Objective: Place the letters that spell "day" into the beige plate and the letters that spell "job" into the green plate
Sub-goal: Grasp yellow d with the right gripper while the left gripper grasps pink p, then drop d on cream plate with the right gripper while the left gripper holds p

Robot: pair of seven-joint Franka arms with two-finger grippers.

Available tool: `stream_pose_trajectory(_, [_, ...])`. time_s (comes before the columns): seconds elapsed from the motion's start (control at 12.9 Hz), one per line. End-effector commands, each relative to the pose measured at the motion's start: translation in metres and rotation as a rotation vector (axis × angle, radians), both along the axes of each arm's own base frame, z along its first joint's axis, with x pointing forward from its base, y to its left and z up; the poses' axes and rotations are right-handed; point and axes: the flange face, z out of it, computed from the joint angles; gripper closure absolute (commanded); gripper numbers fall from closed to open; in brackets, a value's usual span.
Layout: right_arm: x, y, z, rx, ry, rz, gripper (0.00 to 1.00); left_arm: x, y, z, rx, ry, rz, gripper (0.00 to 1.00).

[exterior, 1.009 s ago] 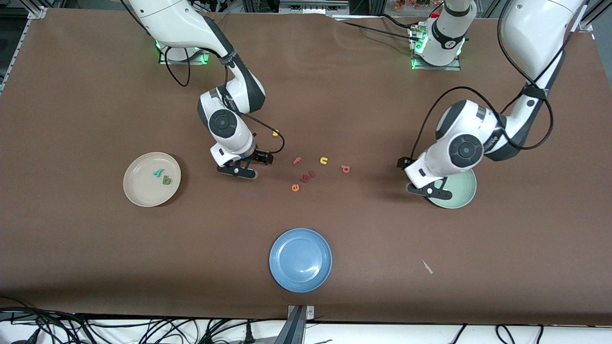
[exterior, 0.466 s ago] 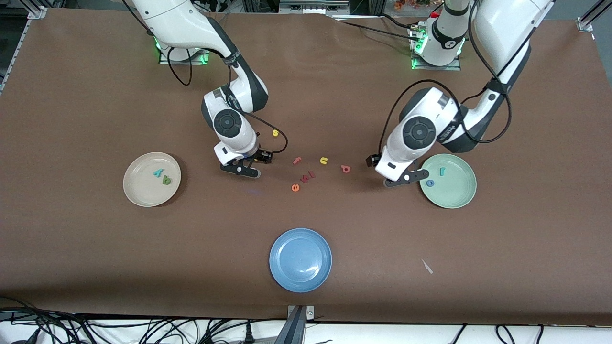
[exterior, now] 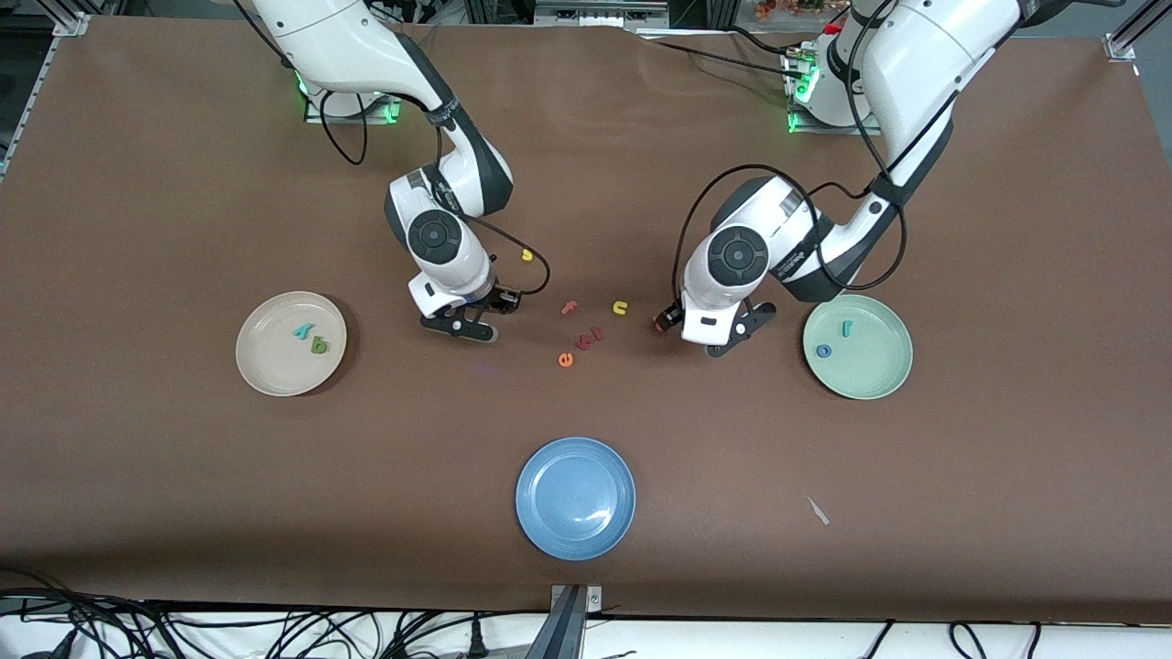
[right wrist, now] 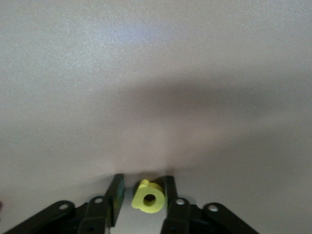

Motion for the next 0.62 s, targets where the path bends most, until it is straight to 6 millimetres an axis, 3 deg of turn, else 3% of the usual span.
stream_pose_trajectory(0.0, [0.001,0.005,-0.003,0.006,-0.002,-0.015,0.76,0.012,-0.005,-0.004,-0.025,-0.013,0.182,0.04])
stream_pose_trajectory(0.31, [0.001,0.006,-0.001,0.008,-0.007,-0.01,0.88,0.013,-0.01,-0.018,-0.038,-0.022,0.427,0.21])
stream_pose_trajectory(0.47, [0.015,0.011,0.018,0.009,0.006,0.009,0.91,0.01,-0.014,-0.027,-0.031,-0.019,0.475,0.22])
stream_pose_trajectory(0.54, [0.024,0.012,0.03,-0.004,0.032,0.002,0.91,0.007,-0.016,-0.029,-0.027,-0.016,0.478,0.32])
